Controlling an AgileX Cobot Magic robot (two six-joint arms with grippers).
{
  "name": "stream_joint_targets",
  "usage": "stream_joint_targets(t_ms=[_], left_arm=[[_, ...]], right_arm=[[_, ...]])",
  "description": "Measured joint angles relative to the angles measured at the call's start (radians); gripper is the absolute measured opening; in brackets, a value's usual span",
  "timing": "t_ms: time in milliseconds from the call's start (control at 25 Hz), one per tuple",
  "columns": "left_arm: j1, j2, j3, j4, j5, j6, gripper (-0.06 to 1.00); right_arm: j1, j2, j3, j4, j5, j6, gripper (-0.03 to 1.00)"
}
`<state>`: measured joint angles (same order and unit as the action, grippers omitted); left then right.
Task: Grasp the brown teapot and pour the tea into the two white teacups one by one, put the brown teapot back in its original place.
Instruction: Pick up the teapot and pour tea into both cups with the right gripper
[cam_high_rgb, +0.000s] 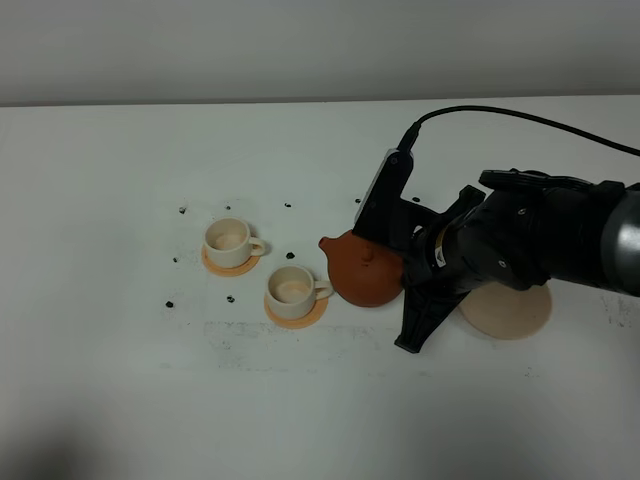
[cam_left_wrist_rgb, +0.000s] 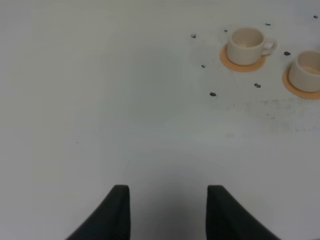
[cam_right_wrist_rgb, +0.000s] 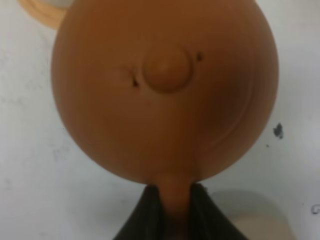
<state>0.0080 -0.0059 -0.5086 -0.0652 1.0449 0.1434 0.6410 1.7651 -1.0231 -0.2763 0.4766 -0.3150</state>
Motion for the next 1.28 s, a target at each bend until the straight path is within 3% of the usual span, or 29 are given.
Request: stream_joint_targets(t_ms=[1280], left_arm=[[0.000,0.000,0.000,0.000,0.000,0.000,0.37]], right_arm=[[0.030,0.056,-0.021,-0.336,-0.101,-0.014,0.09]])
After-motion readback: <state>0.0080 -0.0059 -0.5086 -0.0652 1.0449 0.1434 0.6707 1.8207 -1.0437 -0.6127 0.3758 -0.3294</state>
